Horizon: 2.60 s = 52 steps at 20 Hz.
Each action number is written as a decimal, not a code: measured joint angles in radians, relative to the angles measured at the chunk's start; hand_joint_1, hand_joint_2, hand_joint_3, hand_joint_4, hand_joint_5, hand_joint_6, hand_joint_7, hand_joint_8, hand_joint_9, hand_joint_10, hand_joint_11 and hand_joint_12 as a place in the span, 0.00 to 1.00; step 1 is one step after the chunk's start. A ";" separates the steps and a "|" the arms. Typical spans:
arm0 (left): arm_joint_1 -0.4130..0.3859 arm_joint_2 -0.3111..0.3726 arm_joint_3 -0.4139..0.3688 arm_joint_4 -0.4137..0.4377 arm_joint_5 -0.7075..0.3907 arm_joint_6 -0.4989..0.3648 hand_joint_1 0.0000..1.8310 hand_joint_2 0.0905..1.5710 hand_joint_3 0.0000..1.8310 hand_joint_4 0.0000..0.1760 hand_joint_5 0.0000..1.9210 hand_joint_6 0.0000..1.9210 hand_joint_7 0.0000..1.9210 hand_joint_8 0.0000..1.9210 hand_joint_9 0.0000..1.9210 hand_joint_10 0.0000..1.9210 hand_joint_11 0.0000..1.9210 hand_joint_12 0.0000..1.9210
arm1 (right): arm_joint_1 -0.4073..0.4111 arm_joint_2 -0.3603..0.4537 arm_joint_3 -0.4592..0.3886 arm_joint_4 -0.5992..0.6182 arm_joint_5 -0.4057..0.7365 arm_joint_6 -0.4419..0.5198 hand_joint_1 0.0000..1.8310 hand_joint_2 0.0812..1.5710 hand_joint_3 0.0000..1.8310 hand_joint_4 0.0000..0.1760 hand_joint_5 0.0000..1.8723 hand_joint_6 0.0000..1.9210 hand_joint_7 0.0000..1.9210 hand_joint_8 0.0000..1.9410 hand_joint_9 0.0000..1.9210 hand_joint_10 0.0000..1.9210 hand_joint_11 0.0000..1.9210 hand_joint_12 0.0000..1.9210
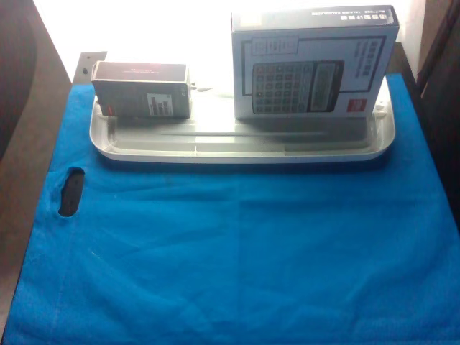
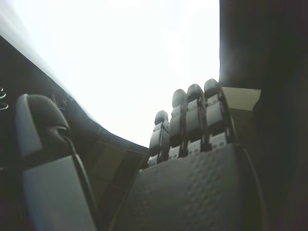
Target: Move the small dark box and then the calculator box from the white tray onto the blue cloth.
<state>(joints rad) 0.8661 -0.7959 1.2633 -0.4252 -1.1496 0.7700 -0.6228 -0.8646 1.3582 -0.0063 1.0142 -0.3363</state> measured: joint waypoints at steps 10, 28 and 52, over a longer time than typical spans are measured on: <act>-0.142 -0.057 0.156 0.262 0.295 -0.163 0.35 0.51 0.00 0.18 0.10 0.01 0.06 0.00 0.07 0.00 0.06 0.02 | -0.005 -0.014 0.001 0.001 -0.002 0.000 0.08 0.55 0.00 0.50 0.00 0.00 0.00 0.00 0.04 0.00 0.00 0.10; -0.454 -0.212 0.239 0.784 0.784 -0.208 0.45 0.47 0.00 0.15 0.14 0.00 0.19 0.00 0.17 0.00 0.13 0.01 | -0.025 -0.081 0.019 -0.005 -0.002 0.000 0.08 0.52 0.00 0.39 0.03 0.01 0.10 0.01 0.04 0.00 0.05 0.06; -0.337 -0.437 0.444 0.859 0.847 -0.355 0.67 0.64 0.00 0.00 0.49 0.35 0.58 0.34 0.48 0.02 0.18 0.54 | -0.030 -0.100 0.038 -0.058 -0.003 0.053 0.06 0.54 0.00 0.34 0.06 0.00 0.11 0.00 0.04 0.00 0.06 0.06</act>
<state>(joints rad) 0.5289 -1.2327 1.7077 0.4335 -0.3027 0.4149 -0.6525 -0.9642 1.3960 -0.0643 1.0115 -0.2836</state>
